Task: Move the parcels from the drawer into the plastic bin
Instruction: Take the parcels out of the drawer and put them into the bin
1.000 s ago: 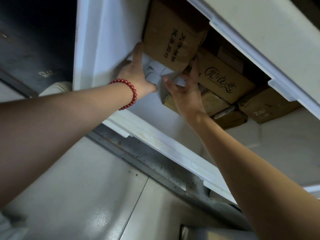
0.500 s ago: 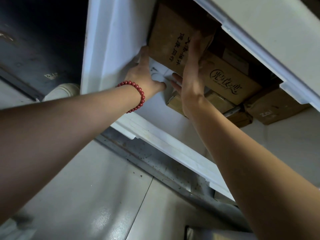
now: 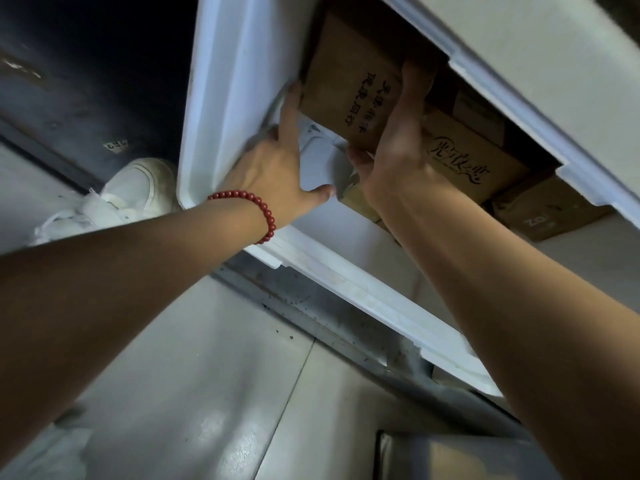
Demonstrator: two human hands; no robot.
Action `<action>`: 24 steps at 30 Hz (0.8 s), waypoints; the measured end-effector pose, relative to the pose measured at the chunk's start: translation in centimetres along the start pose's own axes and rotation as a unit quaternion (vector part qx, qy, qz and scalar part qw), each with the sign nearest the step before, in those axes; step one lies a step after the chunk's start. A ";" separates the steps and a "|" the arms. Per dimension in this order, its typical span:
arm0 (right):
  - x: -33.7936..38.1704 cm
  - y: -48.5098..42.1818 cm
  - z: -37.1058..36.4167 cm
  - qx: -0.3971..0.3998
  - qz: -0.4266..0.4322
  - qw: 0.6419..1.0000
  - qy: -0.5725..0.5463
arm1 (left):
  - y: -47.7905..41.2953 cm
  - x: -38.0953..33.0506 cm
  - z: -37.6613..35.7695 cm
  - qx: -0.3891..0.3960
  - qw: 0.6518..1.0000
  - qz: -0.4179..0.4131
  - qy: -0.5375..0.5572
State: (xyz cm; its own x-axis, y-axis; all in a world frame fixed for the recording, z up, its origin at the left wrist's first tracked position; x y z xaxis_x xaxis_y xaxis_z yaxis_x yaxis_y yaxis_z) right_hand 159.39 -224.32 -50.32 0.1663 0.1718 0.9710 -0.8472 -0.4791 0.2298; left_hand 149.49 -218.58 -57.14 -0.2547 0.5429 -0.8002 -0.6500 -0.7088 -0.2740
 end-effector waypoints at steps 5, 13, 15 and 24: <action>0.6 2.4 1.2 0.035 -0.034 0.997 -0.062 | 1.6 -1.9 1.4 -0.009 0.998 -0.017 0.053; -1.8 5.2 1.2 0.028 -0.022 0.999 -0.041 | 5.0 -4.0 4.7 0.072 0.996 0.025 0.048; -2.7 5.2 0.8 0.023 -0.007 0.997 -0.077 | 5.4 -4.3 4.4 0.065 0.995 0.031 0.065; -5.9 3.3 2.0 0.042 0.013 0.998 -0.054 | 4.3 -2.8 0.9 0.028 0.997 0.045 0.056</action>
State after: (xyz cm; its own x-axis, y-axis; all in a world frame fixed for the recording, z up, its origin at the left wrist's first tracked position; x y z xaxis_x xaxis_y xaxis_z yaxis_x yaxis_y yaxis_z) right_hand 156.67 -228.65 -55.17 0.2029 0.0668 0.9769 -0.8067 -0.5540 0.2055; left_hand 146.74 -222.76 -55.63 -0.2339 0.4224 -0.8757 -0.6678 -0.7244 -0.1711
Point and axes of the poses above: each hand's wrist, its own y-axis away from the middle knuckle, its own z-axis out of the back of the hand, x = y × z, the point moved 1 cm from there along -y, towards the middle knuckle, and after that the axes turned 9 degrees about y, right-handed, at the moved point
